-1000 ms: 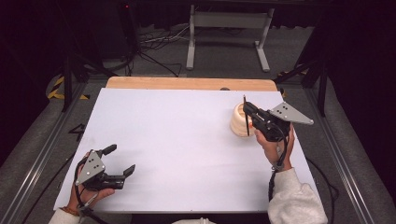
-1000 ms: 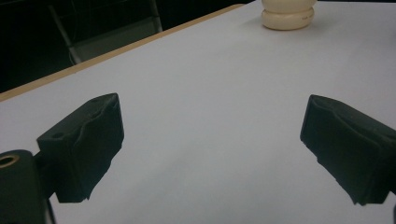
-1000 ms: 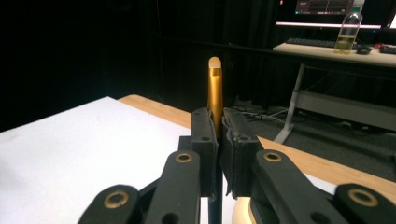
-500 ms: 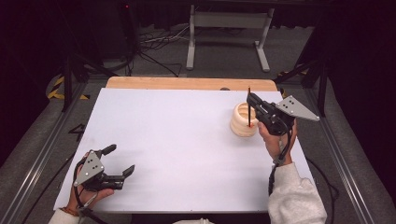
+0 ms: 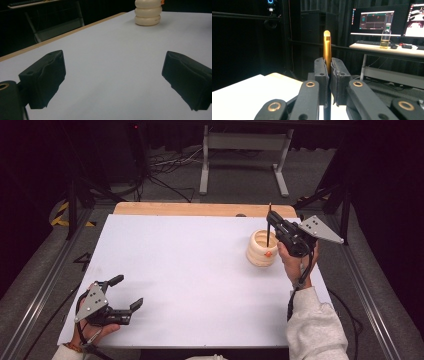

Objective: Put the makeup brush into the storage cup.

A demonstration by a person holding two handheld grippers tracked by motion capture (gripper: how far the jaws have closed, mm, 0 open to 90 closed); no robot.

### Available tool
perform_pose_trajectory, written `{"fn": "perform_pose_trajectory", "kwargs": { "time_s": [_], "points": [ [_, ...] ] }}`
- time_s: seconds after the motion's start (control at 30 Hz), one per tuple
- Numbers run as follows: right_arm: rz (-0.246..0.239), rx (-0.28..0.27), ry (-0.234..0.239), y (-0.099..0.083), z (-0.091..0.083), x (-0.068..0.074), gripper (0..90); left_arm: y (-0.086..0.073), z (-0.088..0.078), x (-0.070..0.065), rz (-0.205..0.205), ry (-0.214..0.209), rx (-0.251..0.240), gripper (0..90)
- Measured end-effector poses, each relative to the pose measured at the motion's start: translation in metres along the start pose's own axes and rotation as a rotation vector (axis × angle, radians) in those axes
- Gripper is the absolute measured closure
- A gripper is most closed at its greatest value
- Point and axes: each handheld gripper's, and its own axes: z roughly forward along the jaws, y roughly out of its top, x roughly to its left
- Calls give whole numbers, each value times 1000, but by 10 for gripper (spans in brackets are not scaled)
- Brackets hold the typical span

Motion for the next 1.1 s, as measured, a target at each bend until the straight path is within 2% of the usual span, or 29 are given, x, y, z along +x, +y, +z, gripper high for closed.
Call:
{"fn": "perform_pose_trajectory", "kwargs": {
  "time_s": [0.37,0.5,1.1],
  "points": [
    [8,-36,-10,1,8,-11,840,1,-3,0,1,-7,-16,51],
    [15,-54,-27,2,9,-14,840,1,-4,0,-3,-4,-26,51],
    [44,-70,-58,-5,13,-22,840,1,-4,0,-4,-4,-21,53]
  ]
}}
